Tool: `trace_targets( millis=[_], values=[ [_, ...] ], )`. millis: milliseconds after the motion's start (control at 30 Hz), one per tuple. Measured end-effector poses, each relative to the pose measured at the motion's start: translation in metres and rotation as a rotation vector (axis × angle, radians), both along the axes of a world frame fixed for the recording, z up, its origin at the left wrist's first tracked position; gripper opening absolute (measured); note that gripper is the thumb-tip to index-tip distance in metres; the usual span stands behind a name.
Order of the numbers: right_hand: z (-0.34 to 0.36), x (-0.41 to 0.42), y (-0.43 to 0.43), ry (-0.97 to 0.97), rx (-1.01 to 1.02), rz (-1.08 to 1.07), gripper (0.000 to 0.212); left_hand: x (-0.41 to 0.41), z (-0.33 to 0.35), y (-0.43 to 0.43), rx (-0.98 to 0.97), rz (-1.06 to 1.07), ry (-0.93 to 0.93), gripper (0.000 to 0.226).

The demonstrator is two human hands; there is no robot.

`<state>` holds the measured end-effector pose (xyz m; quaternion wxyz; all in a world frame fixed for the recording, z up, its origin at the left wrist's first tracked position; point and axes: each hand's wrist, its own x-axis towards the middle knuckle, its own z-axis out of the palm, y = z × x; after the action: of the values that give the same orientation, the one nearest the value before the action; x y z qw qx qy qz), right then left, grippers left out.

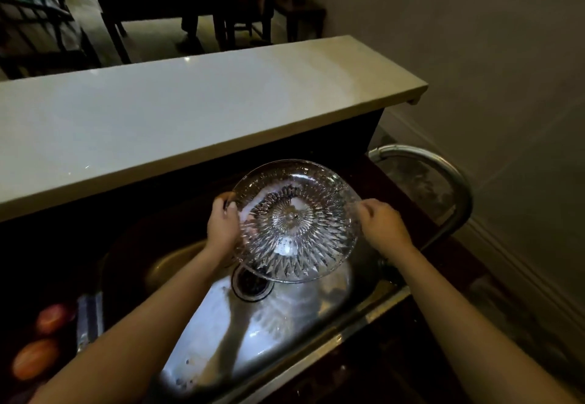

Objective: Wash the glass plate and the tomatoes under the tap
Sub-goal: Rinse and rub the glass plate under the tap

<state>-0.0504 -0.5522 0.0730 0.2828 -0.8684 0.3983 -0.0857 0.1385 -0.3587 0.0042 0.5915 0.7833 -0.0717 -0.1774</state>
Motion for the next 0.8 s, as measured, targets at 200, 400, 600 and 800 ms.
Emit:
trace_targets(
  millis=[200,400,600,800],
  values=[
    [-0.026,-0.034,0.017,0.220,-0.044,-0.187,0.029,-0.007,-0.005,-0.005,-0.048,-0.060,0.078,0.028],
    [-0.044,-0.043,0.017,0.211,-0.011,-0.356,0.023,-0.011,-0.008,-0.007,-0.051,-0.078,0.145,0.026],
    [-0.057,-0.044,0.016,-0.073,0.096,-0.473,0.020,-0.019,-0.004,-0.009,-0.117,-0.052,0.159,0.029],
    [-0.065,-0.042,0.008,-0.157,0.200,-0.473,0.020,-0.027,0.005,-0.012,-0.159,-0.059,0.163,0.031]
  ],
)
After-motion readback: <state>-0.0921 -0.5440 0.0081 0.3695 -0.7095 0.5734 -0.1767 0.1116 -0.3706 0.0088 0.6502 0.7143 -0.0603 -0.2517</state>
